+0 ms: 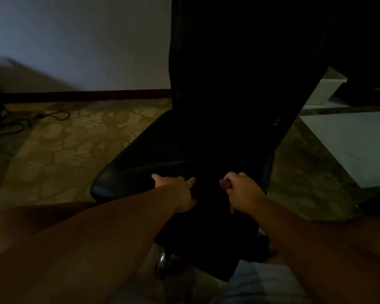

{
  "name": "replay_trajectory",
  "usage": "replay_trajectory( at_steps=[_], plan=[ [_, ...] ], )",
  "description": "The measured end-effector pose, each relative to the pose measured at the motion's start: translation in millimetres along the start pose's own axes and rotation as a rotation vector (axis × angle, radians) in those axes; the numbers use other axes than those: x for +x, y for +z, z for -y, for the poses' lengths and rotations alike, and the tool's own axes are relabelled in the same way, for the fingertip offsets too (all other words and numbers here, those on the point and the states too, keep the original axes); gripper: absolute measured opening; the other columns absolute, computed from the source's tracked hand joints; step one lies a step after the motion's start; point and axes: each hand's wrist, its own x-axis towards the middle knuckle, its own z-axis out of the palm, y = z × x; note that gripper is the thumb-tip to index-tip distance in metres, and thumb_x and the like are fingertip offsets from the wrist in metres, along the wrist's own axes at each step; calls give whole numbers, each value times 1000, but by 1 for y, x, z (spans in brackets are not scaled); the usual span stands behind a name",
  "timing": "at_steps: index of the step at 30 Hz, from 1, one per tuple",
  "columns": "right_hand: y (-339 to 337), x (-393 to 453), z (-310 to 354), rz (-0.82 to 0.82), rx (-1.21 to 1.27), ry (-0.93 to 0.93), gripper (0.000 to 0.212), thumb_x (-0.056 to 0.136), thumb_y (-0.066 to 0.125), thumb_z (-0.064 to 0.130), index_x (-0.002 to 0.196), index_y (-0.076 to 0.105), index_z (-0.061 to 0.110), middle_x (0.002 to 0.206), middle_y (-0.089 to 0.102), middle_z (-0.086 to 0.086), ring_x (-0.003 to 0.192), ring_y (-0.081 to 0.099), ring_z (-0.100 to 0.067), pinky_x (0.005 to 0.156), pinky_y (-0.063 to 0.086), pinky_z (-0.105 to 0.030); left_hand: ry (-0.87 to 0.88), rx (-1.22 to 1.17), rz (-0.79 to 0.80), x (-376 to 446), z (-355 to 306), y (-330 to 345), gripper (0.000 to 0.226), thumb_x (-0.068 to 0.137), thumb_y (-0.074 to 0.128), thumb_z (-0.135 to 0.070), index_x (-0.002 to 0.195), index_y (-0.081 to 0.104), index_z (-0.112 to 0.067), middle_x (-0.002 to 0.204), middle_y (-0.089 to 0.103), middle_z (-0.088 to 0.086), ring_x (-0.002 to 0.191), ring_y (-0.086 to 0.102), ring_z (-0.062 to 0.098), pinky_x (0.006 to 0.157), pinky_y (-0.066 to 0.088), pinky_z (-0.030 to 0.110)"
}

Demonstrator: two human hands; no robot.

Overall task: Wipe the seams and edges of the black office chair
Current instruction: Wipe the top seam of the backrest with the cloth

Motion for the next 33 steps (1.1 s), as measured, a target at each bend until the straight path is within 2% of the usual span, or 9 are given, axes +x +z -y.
replay_trajectory(
  at_steps=[5,10,14,17,21,23,26,30,33],
  plan=[
    [-3,5,-8,-125,334,134,28,97,58,16,124,55,22,106,58,0,79,60,-16,55,45,-16,3,-27,-76,9,-25,-9,82,99,43,-61,162,-1,-32,159,31,13,139,38,44,113,23,69],
    [-30,-1,-29,-278,1210,491,24,104,46,12,118,62,0,91,58,-33,69,51,-51,69,50,-46,41,10,-111,26,-66,-10,83,97,50,-59,161,2,-35,163,23,9,143,33,39,113,29,63],
    [-43,11,-48,-378,1586,611,37,109,29,16,78,50,14,57,50,-13,58,46,-30,52,43,-33,101,23,-127,42,-90,-16,81,97,50,-58,160,3,-38,167,14,7,147,27,38,113,30,62],
    [-56,19,-66,-446,1901,711,28,108,33,17,88,52,17,90,52,-11,80,54,-21,76,47,-41,116,44,-89,52,-100,-19,79,98,49,-56,160,2,-40,169,4,3,150,20,38,114,28,62],
    [-62,25,-86,-506,1995,646,25,108,32,18,92,51,18,105,57,-11,88,60,-23,83,51,-34,94,79,-82,63,-108,-18,79,97,50,-56,159,3,-42,170,1,1,151,17,40,114,29,62],
    [-65,28,-91,-508,2017,605,25,108,29,21,114,53,17,125,59,-18,97,66,-30,94,51,-39,104,67,-64,68,-108,-19,80,97,54,-53,159,4,-43,170,0,1,152,13,39,114,30,63],
    [-74,35,-99,-531,2125,558,43,109,22,19,140,45,0,118,63,-25,94,69,-30,72,60,-30,141,21,-43,82,-102,-14,84,94,62,-46,159,9,-43,168,6,2,152,15,38,113,36,58],
    [-91,21,-83,-569,2175,580,40,109,24,14,121,56,-7,133,58,-18,141,39,-26,111,35,-23,211,43,-52,86,-98,-11,79,98,60,-41,160,12,-35,167,12,3,154,12,34,121,26,49],
    [-102,8,-65,-626,2242,549,31,108,30,10,126,51,-1,116,60,-19,137,44,-25,110,35,-28,196,46,-50,86,-99,-12,78,98,59,-43,161,13,-34,168,9,6,154,12,34,123,23,48]
  ],
)
